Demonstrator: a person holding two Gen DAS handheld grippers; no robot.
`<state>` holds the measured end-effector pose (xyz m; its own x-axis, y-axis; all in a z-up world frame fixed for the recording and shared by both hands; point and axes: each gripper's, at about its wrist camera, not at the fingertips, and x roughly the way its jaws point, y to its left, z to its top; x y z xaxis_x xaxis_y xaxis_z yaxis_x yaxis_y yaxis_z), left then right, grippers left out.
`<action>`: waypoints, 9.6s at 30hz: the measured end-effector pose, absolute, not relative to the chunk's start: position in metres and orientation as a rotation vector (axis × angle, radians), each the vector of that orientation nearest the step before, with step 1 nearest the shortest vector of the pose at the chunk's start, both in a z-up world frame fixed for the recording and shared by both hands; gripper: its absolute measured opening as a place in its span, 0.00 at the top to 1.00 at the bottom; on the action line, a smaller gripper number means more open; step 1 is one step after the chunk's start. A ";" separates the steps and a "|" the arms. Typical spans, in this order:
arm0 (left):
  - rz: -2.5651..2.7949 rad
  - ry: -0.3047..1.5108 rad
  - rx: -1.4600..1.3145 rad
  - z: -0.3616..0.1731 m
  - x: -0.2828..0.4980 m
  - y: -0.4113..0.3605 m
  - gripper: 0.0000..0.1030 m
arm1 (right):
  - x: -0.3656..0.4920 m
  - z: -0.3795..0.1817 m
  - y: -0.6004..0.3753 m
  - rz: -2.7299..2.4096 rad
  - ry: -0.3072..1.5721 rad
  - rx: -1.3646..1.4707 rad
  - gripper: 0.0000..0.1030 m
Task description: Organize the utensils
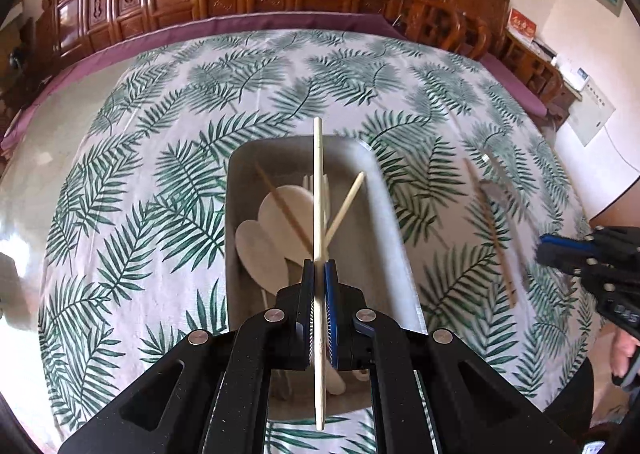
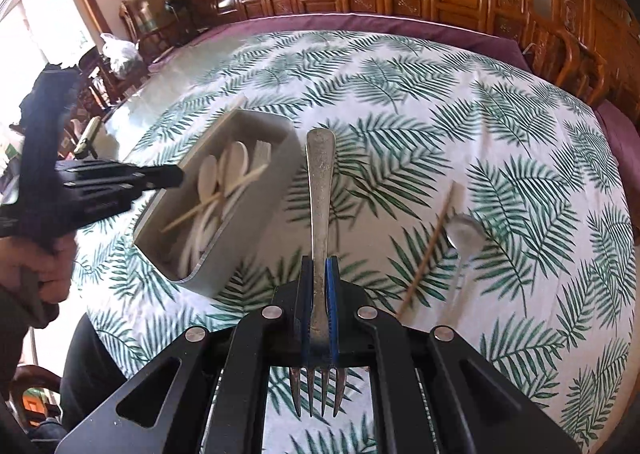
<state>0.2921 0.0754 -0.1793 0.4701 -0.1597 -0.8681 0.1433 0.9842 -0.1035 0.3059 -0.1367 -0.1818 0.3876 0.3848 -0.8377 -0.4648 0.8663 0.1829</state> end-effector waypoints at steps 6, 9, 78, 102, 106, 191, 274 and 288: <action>-0.169 1.102 -0.019 -0.199 0.300 0.081 0.96 | 0.305 -0.174 -0.122 0.573 1.028 -0.089 0.92; -0.167 1.112 -0.022 -0.206 0.304 0.081 0.96 | 0.306 -0.172 -0.118 0.583 1.025 -0.090 0.92; -0.072 0.938 -0.086 -0.129 0.242 0.157 0.69 | 0.339 -0.221 -0.009 0.594 1.088 0.071 0.92; -0.117 0.907 -0.037 -0.119 0.249 0.082 0.14 | 0.284 -0.168 -0.160 0.472 0.922 -0.008 0.74; -0.146 0.918 -0.027 -0.124 0.256 0.061 0.13 | 0.284 -0.180 -0.192 0.416 0.937 -0.010 0.73; -0.261 1.142 0.092 -0.225 0.305 -0.109 0.96 | 0.295 -0.220 -0.273 0.303 1.064 -0.030 0.93; -0.106 1.012 -0.063 -0.153 0.273 0.140 0.87 | 0.330 -0.180 -0.005 0.633 1.008 -0.125 0.93; -0.065 0.985 -0.069 -0.140 0.259 0.163 0.87 | 0.358 -0.220 0.021 0.587 1.084 -0.110 0.93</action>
<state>0.2592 0.1632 -0.1402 0.5515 -0.0865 -0.8297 0.0241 0.9958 -0.0878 0.3577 0.0205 -0.2202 0.3325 0.3960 -0.8560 -0.5006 0.8433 0.1957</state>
